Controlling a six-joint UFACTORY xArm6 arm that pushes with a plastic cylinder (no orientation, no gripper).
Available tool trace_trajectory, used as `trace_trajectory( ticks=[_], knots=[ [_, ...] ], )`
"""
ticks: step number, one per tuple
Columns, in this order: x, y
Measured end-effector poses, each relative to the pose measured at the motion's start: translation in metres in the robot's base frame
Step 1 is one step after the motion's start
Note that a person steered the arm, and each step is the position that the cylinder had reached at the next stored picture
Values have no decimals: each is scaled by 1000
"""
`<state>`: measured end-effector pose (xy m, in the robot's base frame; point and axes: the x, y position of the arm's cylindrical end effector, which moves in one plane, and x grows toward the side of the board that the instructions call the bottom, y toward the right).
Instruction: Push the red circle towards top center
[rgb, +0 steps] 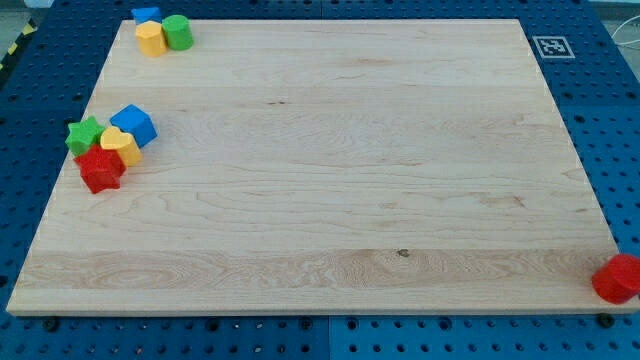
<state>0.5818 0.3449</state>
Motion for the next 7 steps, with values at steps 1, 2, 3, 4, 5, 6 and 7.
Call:
trace_trajectory(
  ticks=[1,2,3,4,5,6,7],
  knots=[
    [20,-1],
    [33,-5],
    [35,-12],
    [34,-38],
    [34,-67],
    [35,-96],
    [25,-118]
  ],
)
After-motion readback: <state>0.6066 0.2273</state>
